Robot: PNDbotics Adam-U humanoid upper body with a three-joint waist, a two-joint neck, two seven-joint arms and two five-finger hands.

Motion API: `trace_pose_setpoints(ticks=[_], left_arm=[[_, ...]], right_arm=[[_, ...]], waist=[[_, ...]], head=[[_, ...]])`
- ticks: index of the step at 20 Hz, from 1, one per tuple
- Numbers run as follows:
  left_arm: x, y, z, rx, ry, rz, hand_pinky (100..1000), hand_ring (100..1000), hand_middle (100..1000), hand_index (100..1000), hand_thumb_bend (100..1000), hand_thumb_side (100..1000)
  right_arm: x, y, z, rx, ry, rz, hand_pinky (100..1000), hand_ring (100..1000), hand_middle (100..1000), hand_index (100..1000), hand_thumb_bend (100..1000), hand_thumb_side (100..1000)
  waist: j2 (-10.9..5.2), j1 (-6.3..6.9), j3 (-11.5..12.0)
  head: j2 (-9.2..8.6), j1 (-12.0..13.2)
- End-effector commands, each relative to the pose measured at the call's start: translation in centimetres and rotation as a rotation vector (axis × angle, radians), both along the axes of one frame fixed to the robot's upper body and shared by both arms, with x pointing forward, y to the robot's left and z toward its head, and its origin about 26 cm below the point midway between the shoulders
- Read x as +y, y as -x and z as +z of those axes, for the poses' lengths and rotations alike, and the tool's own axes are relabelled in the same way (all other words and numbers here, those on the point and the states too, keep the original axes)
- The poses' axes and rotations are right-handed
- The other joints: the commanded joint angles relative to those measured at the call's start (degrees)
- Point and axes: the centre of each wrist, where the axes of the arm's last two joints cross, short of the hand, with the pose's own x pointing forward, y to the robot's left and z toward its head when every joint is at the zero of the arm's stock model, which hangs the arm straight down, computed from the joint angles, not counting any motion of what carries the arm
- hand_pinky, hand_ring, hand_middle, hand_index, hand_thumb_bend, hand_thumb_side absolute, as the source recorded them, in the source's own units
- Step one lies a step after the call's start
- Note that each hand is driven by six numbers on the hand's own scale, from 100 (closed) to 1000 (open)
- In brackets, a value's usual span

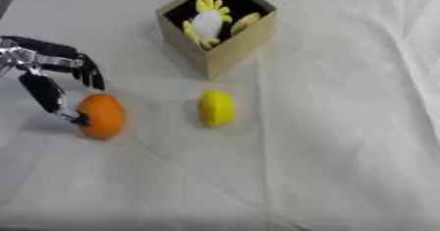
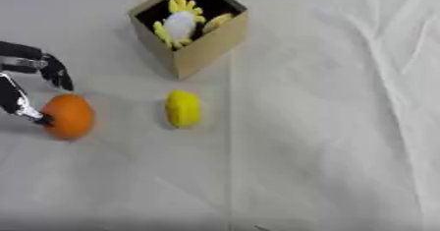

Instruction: Pick up objects on the table and place them in the box.

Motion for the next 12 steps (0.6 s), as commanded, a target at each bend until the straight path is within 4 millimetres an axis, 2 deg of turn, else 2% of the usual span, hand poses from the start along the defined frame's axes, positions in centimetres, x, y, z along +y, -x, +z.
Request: trace_pose_setpoints(ticks=[1, 2, 5, 6, 7, 9, 12], left_arm=[[0.0, 0.0, 1.3, -0.056, -0.034, -0.023, 765, 710, 645, 732, 540, 321], [-0.1, 0.0, 1.2, -0.067, -0.042, -0.034, 757, 700, 633, 722, 475, 302], [-0.4, 0.0, 0.7, -0.092, -0.059, -0.053, 740, 680, 607, 687, 370, 201], [-0.4, 0.0, 0.6, -0.098, -0.063, -0.055, 736, 674, 599, 675, 344, 201], [-0.4, 0.0, 0.5, -0.108, -0.061, -0.056, 728, 660, 584, 652, 268, 182], [-0.5, 0.2, 0.6, -0.136, -0.045, -0.063, 727, 653, 576, 637, 230, 129], [-0.7, 1.2, 1.8, -0.189, -0.011, -0.094, 730, 646, 570, 632, 197, 100]], right_arm=[[-0.2, 0.6, 1.1, -0.034, -0.024, 0.010, 880, 868, 702, 822, 100, 180], [-0.1, 0.7, 1.1, -0.034, -0.028, 0.011, 880, 868, 702, 821, 101, 169], [-0.2, 0.7, 1.1, -0.036, -0.040, 0.011, 880, 866, 699, 821, 100, 166], [-0.2, 0.8, 1.1, -0.036, -0.044, 0.011, 880, 866, 698, 821, 100, 165], [-0.2, 0.8, 1.1, -0.037, -0.047, 0.010, 880, 866, 698, 819, 100, 163], [-0.3, 0.8, 1.1, -0.039, -0.052, 0.008, 879, 865, 696, 818, 100, 161], [-0.4, 1.0, 1.1, -0.043, -0.059, 0.006, 880, 865, 696, 817, 100, 159]], waist=[[-0.90, -0.08, 0.2], [-0.90, -0.09, 0.2], [-0.93, -0.09, 0.3], [-0.96, -0.10, 0.2], [-0.99, -0.12, 0.2], [-1.04, -0.16, 0.2], [-1.03, -0.25, 0.1]], head=[[-0.21, 0.1], [-0.22, 0.2], [-0.25, 0.2], [-0.25, 0.2], [-0.26, 0.2], [-0.31, 0.1], [-0.50, 0.0]])
